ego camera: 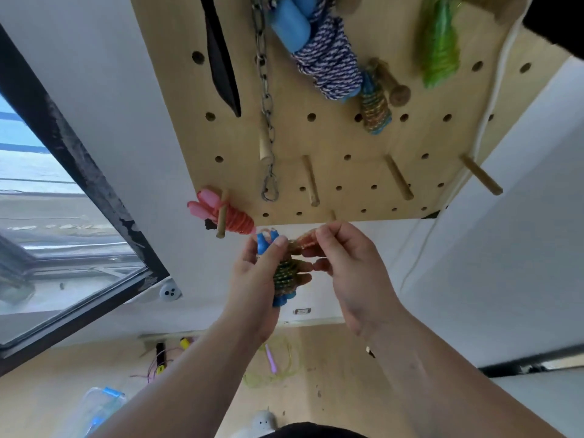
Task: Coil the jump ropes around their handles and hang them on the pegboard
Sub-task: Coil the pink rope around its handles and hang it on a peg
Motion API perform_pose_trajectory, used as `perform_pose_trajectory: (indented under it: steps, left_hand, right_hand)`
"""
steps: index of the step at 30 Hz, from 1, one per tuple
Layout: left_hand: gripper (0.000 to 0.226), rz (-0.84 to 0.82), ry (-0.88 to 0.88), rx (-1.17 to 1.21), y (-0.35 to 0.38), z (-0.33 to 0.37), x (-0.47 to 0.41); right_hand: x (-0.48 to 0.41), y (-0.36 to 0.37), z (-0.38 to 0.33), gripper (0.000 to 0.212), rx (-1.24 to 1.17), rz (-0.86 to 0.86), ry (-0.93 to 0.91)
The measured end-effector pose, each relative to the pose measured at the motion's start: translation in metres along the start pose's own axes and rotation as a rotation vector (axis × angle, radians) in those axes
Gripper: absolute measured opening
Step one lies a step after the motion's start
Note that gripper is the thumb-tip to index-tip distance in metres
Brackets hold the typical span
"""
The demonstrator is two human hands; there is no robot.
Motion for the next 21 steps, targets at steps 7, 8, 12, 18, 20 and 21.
perform_pose_trajectory:
  steps: [7, 8, 12, 18, 20, 21]
  left_hand:
    - [0.020, -0.039, 0.079, -0.163, -0.023, 0.025, -0.030]
    - [0.018, -0.053, 0.105, -0.186, -0.025, 0.030, -0.033]
    - [0.021, -0.071, 0.172, -0.203, -0.029, 0.055, -0.051]
    - [0.016, 0.060, 0.219, -0.249, -0.028, 0.088, -0.080]
    - [0.015, 0.061, 0.236, -0.273, -0.028, 0.091, -0.086]
    - [0.015, 0.054, 0.251, -0.294, -0.027, 0.091, -0.087]
  right_hand:
    - [-0.038, 0.038, -0.035, 0.018, 0.166, -0.013, -0.202]
    - [-0.043, 0.042, -0.042, 0.016, 0.202, -0.021, -0.246]
    - [-0.065, 0.051, -0.063, 0.013, 0.328, 0.031, -0.364]
    - [-0.092, 0.055, -0.071, 0.010, 0.359, 0.136, -0.372]
    - [-0.096, 0.056, -0.069, 0.011, 0.337, 0.144, -0.350]
    - [-0.098, 0.055, -0.067, 0.012, 0.316, 0.151, -0.330]
Point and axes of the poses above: each hand's wrist, its own x-axis away from the middle knuckle, its own y-axis out of the palm, z = x × y, the point moved 4 cm from there along -x, towards the middle knuckle, and after that the axes turned 2 degrees about y, right-handed, at the moved point
